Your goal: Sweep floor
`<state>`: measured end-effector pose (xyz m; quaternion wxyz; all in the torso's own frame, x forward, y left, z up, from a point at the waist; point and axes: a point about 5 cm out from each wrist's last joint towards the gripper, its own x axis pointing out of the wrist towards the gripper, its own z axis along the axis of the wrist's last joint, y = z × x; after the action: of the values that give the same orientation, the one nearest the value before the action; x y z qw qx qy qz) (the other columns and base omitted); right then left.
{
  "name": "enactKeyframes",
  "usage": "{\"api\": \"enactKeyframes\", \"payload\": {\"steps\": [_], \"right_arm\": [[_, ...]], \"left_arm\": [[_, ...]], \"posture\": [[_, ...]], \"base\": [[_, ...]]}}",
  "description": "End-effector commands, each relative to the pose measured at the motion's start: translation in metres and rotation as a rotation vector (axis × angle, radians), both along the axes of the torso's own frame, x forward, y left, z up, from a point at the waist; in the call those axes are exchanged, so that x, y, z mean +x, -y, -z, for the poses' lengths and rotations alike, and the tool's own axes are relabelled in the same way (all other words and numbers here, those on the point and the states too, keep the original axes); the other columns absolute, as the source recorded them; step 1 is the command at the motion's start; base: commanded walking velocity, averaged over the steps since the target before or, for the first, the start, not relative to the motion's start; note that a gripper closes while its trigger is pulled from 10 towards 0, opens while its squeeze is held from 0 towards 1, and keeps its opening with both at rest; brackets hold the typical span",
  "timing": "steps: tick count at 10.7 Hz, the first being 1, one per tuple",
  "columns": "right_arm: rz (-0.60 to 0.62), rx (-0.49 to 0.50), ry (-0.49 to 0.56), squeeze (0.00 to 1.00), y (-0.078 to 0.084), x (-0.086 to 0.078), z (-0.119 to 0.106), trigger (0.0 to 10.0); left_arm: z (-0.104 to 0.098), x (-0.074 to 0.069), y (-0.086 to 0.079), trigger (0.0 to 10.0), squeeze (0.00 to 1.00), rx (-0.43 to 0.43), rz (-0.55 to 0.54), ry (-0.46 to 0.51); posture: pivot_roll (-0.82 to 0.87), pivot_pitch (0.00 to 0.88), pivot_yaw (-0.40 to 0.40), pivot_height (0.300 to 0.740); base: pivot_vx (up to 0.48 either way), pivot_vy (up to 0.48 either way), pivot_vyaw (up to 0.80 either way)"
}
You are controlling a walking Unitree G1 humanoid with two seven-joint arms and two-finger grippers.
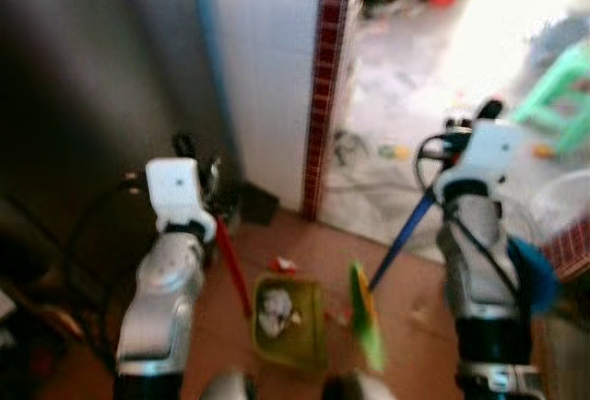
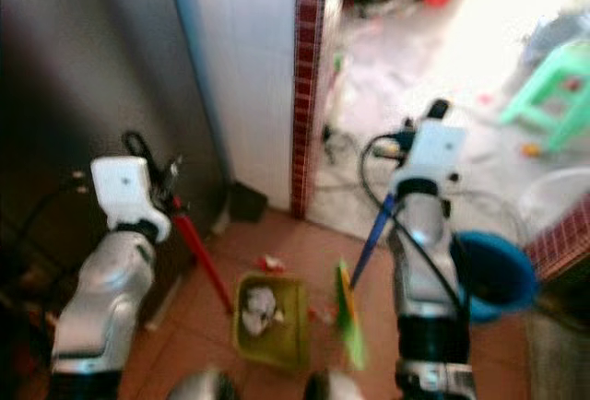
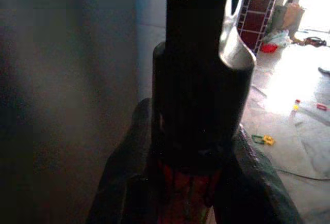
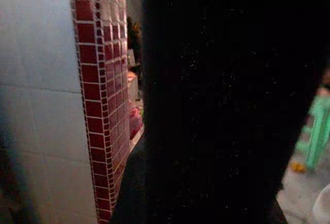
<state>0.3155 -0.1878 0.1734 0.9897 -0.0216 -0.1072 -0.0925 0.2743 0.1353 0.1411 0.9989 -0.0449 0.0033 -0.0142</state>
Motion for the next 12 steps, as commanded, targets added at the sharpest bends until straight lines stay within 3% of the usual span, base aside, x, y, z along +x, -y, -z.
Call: {"api": "enactKeyframes", "payload": {"steps": [1, 8, 12], "right_arm": [[-0.007, -0.042, 0.097, 0.0, -0.002, 0.001, -0.02, 10.0], [0.028, -0.103, 0.096, 0.0, 0.002, 0.001, -0.017, 10.0], [0.023, -0.094, 0.062, 0.0, 0.0, 0.002, -0.012, 10.0]], "left_arm": [[-0.013, 0.001, 0.002, 10.0, 0.0, -0.008, 0.009, 0.06], [-0.01, 0.0, 0.0, 10.0, 0.0, -0.019, 0.01, 0.052], [-0.012, -0.001, 0.004, 10.0, 0.0, -0.041, 0.047, 0.06]], "posture": [[-0.05, 0.0, 0.019, 0.74], [-0.05, 0.0, 0.017, 0.74], [-0.05, 0.0, 0.018, 0.74]], "base": [[-0.24, 0.0, 0.0], [0.0, 0.0, 0.0], [0.0, 0.0, -0.66]]}}
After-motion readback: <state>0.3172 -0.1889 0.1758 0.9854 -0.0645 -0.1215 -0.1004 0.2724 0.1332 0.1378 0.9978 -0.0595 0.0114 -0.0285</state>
